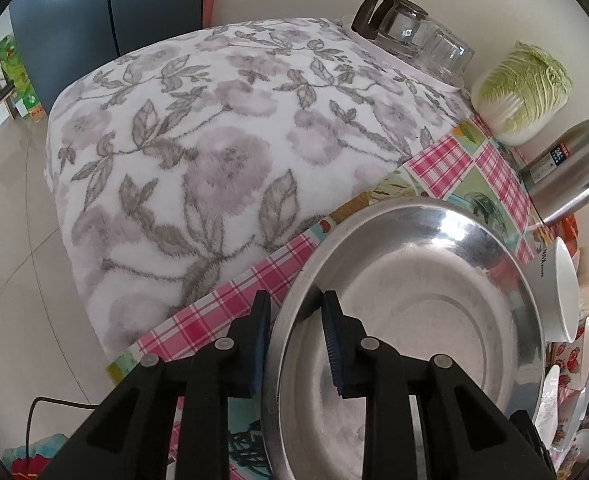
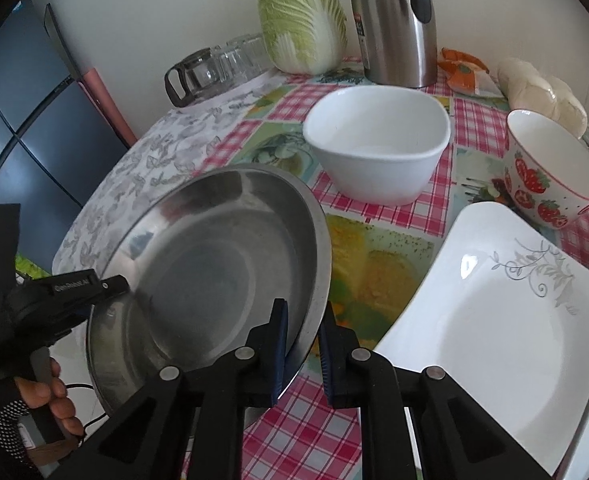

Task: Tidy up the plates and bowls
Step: 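Close the left gripper on the steel pan rim while the right gripper grips it too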

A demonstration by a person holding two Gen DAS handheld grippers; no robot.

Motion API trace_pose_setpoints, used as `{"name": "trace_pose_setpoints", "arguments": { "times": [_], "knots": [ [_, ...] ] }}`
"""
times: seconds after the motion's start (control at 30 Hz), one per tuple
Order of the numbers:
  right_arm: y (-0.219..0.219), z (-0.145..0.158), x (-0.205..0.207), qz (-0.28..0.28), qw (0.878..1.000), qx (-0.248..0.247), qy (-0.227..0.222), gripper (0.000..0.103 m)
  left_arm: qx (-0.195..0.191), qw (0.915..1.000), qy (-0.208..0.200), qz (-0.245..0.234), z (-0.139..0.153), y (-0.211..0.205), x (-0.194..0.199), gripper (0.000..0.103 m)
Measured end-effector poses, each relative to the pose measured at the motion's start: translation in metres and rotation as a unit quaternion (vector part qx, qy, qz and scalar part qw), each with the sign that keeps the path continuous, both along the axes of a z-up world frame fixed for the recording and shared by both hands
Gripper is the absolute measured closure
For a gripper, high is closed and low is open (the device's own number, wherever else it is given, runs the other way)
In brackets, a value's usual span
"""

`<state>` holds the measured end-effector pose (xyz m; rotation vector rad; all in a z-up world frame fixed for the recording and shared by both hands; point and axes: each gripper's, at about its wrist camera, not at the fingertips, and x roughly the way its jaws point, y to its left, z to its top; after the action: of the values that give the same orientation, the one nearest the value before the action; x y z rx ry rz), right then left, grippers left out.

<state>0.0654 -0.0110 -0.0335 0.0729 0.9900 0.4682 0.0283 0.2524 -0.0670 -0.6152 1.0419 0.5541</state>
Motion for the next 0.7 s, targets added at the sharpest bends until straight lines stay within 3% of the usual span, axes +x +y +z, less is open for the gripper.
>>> {"name": "trace_pose_setpoints", "arguments": {
  "times": [0.33,0.7],
  "knots": [
    [-0.007,0.019,-0.012,0.002,1.0,0.005,-0.021,0.087,-0.011,0.9998,-0.017,0.0,0.008,-0.002,-0.005,0.076],
    [-0.023,0.042,-0.023,-0.002,0.999,0.008,-0.05,0.086,-0.009,0.9964,-0.082,-0.018,0.04,-0.017,-0.009,0.076]
  ]
}}
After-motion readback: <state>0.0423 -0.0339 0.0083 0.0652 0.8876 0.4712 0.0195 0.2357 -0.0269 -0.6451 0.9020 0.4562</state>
